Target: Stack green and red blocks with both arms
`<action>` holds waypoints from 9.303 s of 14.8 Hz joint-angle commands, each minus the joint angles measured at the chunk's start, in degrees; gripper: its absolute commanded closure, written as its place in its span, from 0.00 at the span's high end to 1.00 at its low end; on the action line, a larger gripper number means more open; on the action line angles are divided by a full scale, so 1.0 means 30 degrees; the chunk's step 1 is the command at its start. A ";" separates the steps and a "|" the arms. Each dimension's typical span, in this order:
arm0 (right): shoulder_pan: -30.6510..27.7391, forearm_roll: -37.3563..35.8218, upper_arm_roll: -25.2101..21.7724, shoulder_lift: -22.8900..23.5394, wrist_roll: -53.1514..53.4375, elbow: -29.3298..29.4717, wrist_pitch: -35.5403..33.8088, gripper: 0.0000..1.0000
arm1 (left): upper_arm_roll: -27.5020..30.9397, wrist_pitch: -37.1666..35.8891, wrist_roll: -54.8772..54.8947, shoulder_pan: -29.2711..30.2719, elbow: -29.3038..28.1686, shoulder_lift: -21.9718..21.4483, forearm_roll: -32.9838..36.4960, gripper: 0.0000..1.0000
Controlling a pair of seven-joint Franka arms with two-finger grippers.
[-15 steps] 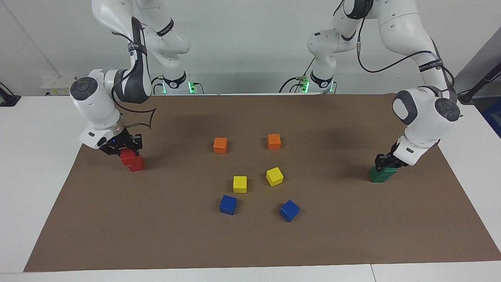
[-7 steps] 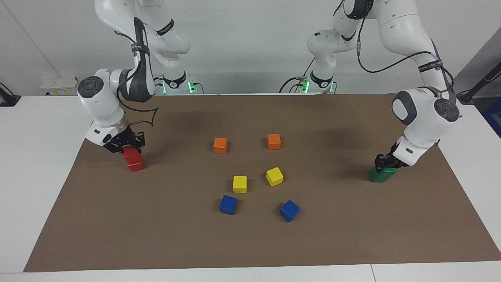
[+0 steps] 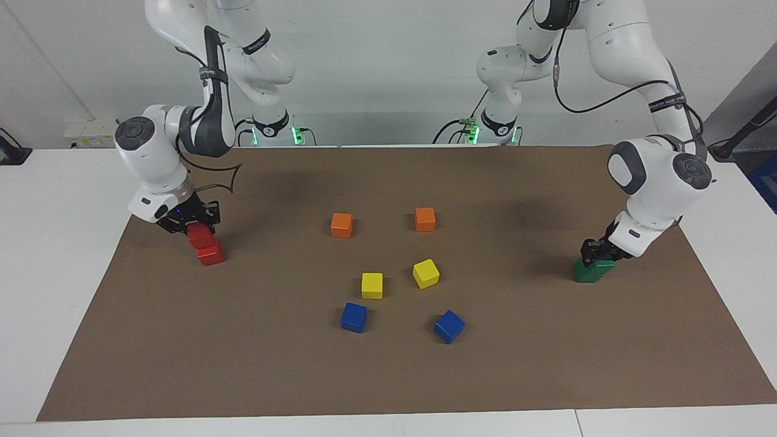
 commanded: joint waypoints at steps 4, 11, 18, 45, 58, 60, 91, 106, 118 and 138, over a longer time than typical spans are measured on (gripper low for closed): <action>-0.0384 0.0051 0.0248 -0.0274 -0.0577 -0.0636 0.1146 0.00 | -0.0010 0.0546 0.0292 0.0096 -0.0346 -0.0113 0.0022 0.01; -0.0296 0.0051 0.0248 0.0048 -0.0519 -0.0636 0.1644 0.00 | -0.0010 0.0810 0.0350 0.0126 -0.0346 -0.0083 0.0022 1.00; -0.0150 0.0080 0.0248 0.0078 -0.0431 -0.0636 0.1645 0.00 | -0.0010 -0.0330 0.0321 0.0008 -0.0142 -0.0434 0.0022 1.00; -0.0120 0.0051 0.0248 0.0166 -0.0431 -0.0519 0.1645 0.38 | 0.1074 -0.9180 0.0175 -0.1396 0.0912 -0.7204 0.0109 1.00; -0.0091 0.0051 0.0248 0.0224 -0.0460 -0.0431 0.1674 0.96 | 0.1338 -1.0235 -0.0937 -0.2072 0.1821 -0.6676 0.0317 1.00; -0.0091 0.0051 0.0248 0.0254 -0.0431 -0.0431 0.1674 0.96 | 0.1338 -1.0294 -0.0968 -0.2043 0.1763 -0.6617 0.0228 1.00; 0.0466 0.1574 0.0746 -0.2208 0.4989 1.2196 -1.4294 1.00 | -0.0772 -0.9591 -0.3282 -0.2921 0.2994 -0.6148 0.0491 1.00; 0.4860 0.1751 -0.3092 -0.2119 0.5077 1.2196 -1.4466 1.00 | -0.0596 -0.9825 -0.3253 -0.2746 0.3023 -0.6206 0.0491 1.00; 0.3952 0.1603 -0.2447 -0.2089 0.5106 1.2021 -1.5201 1.00 | -0.0537 -0.9825 -0.3224 -0.2803 0.3023 -0.6206 0.0549 1.00; 0.3864 0.0607 -0.2476 -0.2207 0.5282 1.1757 -1.4468 1.00 | -0.0537 -0.9884 -0.3224 -0.2599 0.3023 -0.6236 0.0549 1.00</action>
